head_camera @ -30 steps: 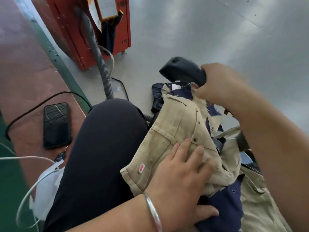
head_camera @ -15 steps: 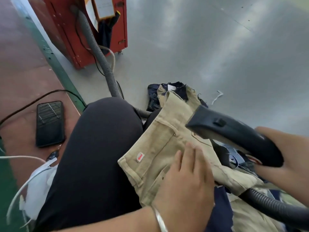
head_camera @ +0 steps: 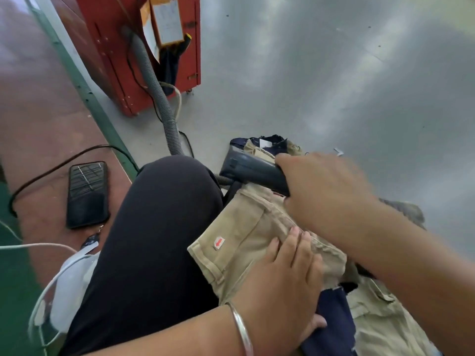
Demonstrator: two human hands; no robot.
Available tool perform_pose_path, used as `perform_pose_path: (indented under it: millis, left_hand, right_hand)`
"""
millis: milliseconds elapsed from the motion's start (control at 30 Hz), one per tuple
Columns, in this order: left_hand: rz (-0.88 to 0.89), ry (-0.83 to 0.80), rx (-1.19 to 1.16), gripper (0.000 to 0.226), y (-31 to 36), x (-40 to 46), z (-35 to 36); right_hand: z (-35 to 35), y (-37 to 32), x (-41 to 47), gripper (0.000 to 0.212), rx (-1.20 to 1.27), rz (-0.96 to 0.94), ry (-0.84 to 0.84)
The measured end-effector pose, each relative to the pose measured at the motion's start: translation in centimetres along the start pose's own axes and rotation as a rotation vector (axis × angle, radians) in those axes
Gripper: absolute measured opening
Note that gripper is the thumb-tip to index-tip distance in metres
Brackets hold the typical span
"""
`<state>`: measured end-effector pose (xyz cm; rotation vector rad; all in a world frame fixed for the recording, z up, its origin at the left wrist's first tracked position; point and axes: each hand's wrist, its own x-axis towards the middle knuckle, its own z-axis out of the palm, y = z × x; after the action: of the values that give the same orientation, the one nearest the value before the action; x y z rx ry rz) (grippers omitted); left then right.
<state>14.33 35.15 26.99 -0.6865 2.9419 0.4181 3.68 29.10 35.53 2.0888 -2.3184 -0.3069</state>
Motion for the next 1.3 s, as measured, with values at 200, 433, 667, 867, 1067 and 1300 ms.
perform_pose_path:
  millis: [200, 433, 667, 867, 1067, 1300]
  left_hand:
    - [-0.079, 0.012, 0.098, 0.095, 0.6, -1.0, 0.6]
    - [-0.023, -0.103, 0.134, 0.099, 0.9, -1.6, 1.3]
    - [-0.060, -0.153, 0.070, 0.102, 1.6, -0.7, 0.4]
    - [-0.166, -0.092, 0.036, 0.103, 1.4, -1.4, 0.3]
    - [-0.200, 0.024, 0.043, 0.066, 1.9, -0.9, 0.7]
    - [-0.038, 0.004, 0.186, 0.095, -4.7, -0.4, -1.7]
  right_hand:
    - [0.7, 1.4, 2.6, 0.021, 0.226, 0.096, 0.031]
    - [1.1, 7.8, -7.8, 0.063, 0.385, 0.183, -0.049]
    - [1.3, 3.9, -8.1, 0.033, 0.143, 0.134, -0.117]
    - [2.4, 1.5, -2.1, 0.019, 0.232, 0.100, 0.013]
    - [2.0, 6.5, -2.8, 0.021, 0.430, 0.259, 0.111]
    - [1.7, 10.0, -10.1, 0.033, 0.569, 0.390, 0.058]
